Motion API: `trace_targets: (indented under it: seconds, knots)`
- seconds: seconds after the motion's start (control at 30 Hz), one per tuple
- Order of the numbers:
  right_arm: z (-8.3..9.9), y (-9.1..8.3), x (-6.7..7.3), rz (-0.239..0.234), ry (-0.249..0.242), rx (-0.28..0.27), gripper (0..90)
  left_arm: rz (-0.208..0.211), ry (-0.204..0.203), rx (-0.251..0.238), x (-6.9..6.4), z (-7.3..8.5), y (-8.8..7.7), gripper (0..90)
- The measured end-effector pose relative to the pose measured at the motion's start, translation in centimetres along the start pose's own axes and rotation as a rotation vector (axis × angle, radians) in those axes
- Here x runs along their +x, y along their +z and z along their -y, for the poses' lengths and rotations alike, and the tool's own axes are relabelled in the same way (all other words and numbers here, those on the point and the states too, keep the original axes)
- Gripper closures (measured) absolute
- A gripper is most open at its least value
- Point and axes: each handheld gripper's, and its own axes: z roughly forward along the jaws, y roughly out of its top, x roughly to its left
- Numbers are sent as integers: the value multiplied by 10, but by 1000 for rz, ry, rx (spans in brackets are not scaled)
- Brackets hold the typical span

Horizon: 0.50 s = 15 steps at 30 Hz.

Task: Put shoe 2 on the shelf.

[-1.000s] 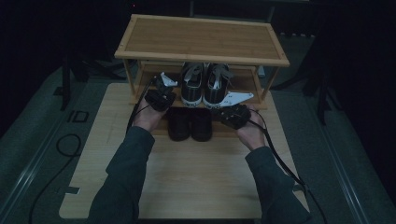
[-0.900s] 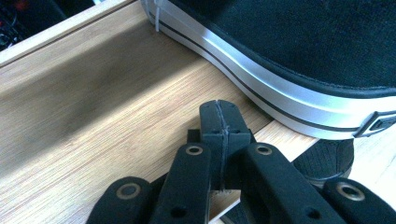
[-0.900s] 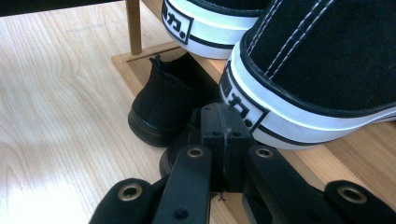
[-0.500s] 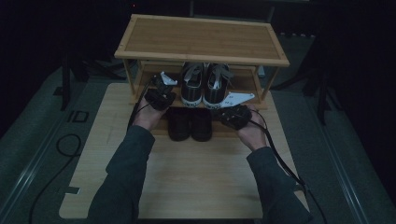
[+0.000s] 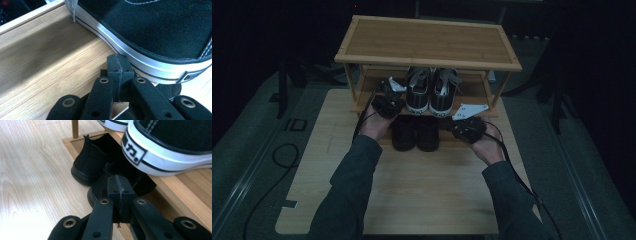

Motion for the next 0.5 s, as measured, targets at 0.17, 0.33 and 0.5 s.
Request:
trace_targets:
  seconds: [0.17,0.33,0.5]
  knots:
    - [4,-1,-2,1,5,5,900,10,-13,-9,-2,-1,1,900]
    - [8,0,-3,1,12,19,900,17,0,-6,0,0,0,900]
    - [11,2,-3,-6,16,24,900,7,-6,-13,2,0,-3,900]
